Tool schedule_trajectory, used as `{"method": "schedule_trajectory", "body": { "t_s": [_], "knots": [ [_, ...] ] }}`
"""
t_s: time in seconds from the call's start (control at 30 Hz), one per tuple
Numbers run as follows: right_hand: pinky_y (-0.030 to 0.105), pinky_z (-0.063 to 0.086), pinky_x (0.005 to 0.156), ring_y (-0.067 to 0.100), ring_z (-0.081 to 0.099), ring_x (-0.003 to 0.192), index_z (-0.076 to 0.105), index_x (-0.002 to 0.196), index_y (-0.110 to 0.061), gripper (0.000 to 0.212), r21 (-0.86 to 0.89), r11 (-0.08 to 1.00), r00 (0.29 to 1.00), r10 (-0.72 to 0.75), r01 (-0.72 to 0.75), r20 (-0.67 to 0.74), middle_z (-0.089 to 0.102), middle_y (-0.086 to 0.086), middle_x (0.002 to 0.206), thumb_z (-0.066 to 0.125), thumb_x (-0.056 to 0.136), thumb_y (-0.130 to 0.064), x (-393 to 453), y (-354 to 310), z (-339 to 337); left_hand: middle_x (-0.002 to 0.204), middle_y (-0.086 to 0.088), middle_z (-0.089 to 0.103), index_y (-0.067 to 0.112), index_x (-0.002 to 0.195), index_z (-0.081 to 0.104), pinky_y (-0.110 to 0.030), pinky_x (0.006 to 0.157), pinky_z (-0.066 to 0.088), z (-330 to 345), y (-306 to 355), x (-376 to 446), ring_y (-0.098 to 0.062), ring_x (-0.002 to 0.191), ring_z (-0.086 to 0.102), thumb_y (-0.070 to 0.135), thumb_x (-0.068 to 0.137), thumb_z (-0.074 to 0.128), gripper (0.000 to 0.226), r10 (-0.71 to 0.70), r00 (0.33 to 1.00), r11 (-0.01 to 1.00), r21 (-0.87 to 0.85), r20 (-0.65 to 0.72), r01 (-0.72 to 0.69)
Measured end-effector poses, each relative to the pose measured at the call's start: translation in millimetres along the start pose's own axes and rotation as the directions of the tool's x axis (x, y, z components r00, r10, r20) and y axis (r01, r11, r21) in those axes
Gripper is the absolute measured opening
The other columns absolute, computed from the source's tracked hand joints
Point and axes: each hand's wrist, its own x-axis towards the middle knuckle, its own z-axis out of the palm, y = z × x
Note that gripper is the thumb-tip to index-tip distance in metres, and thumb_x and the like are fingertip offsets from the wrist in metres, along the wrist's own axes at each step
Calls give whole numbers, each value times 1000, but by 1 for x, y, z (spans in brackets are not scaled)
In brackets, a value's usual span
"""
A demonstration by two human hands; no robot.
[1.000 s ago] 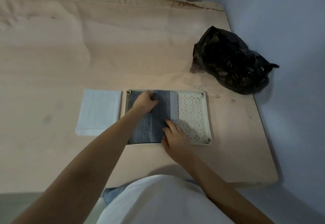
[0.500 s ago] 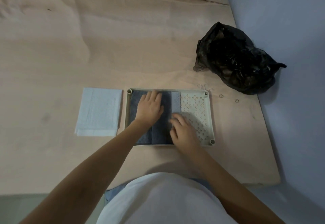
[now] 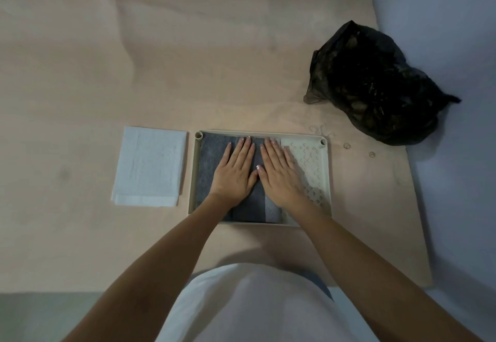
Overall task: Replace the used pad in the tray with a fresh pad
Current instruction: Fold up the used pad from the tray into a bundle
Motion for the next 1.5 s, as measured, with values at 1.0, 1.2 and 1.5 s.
{"method": "schedule_trajectory", "body": {
  "t_s": [1.0,1.2,1.5],
  "knots": [
    [41,13,118,20,8,147,18,150,-7,58,-23,934,934,-357,357,3,13,9,158,26,101,-39,-56,28,8,153,-15,26,0,146,30,-44,114,18,-3,-6,-50,-26,143,22,61,94,19,81,225,972,969,86,71,-231],
    [41,15,115,23,16,145,24,148,-5,63,-74,918,919,-381,389,101,20,12,156,22,99,-45,-50,33,8,150,-15,34,2,144,34,-43,111,20,-6,-17,-43,-27,140,32,61,95,8,82,258,949,958,79,182,-276],
    [40,19,112,23,29,141,34,144,-5,65,-84,914,913,-384,397,139,31,12,152,27,94,-46,-47,34,6,152,-12,31,6,146,27,-43,112,19,-9,-20,-45,-25,141,29,63,94,4,80,250,944,957,91,215,-275]
  ]
}}
